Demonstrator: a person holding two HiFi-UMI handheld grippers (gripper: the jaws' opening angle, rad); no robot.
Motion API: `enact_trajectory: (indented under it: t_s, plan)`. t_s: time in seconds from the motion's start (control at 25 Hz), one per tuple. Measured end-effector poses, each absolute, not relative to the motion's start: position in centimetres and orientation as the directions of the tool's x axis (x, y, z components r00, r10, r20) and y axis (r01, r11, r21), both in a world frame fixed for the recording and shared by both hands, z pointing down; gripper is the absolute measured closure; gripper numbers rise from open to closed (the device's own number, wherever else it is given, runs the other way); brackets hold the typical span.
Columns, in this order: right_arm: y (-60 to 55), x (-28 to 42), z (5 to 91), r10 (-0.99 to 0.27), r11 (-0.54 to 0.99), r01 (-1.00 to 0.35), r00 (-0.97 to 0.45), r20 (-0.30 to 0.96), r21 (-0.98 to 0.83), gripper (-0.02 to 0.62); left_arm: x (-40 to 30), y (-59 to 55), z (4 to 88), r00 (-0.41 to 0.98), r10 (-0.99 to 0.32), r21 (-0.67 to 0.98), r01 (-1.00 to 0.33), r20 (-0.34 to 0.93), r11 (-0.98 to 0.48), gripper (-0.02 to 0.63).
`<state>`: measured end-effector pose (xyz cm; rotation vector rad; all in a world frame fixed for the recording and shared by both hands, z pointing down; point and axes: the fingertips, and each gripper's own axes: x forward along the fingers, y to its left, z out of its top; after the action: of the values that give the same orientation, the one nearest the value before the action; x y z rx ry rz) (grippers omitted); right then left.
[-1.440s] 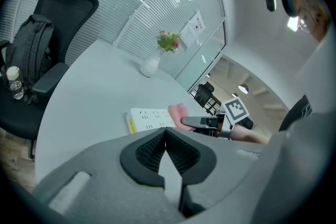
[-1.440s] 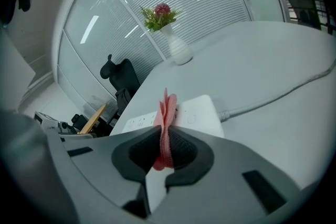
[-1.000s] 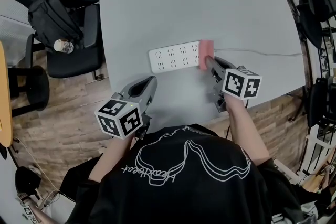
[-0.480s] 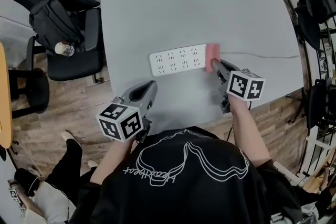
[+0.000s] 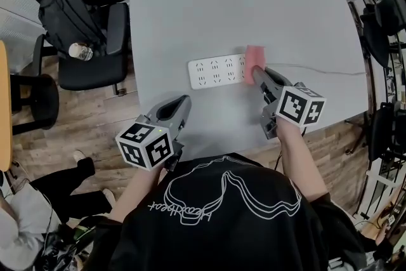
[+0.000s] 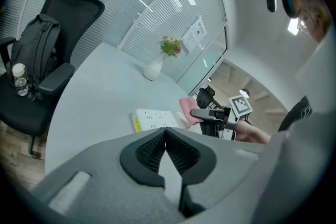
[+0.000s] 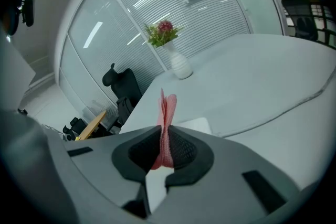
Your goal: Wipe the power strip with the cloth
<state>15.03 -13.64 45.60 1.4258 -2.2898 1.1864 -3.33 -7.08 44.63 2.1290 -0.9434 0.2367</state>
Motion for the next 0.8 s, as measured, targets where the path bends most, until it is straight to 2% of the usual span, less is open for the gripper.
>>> enact_trajectory:
  t_s: [0.28, 0.6, 0.8]
  plan:
    - [-14.2, 8.6, 44.6, -0.613, 0.33, -0.774, -0.611, 0.501, -0.54, 0.555, -5.2, -6.8, 45.0, 0.691, -0.566, 0.59, -0.706, 0.45, -0.392, 0.594]
    - [-13.0, 1.2, 46.5, -0.53, 0.396, -0.731, -0.676, 0.511, -0.556, 0.555, -8.4, -6.5, 45.8, 0.679, -0.576, 0.597, -0.713, 0.455, -0.369, 0.594]
    - [-12.9, 0.0, 47.7, -0.492, 0.405, -0.723, -0.688, 0.533, -0.56, 0.555, -8.2, -6.3, 45.6, 0.673, -0.572, 0.593, -0.72, 0.469, -0.361, 0.594]
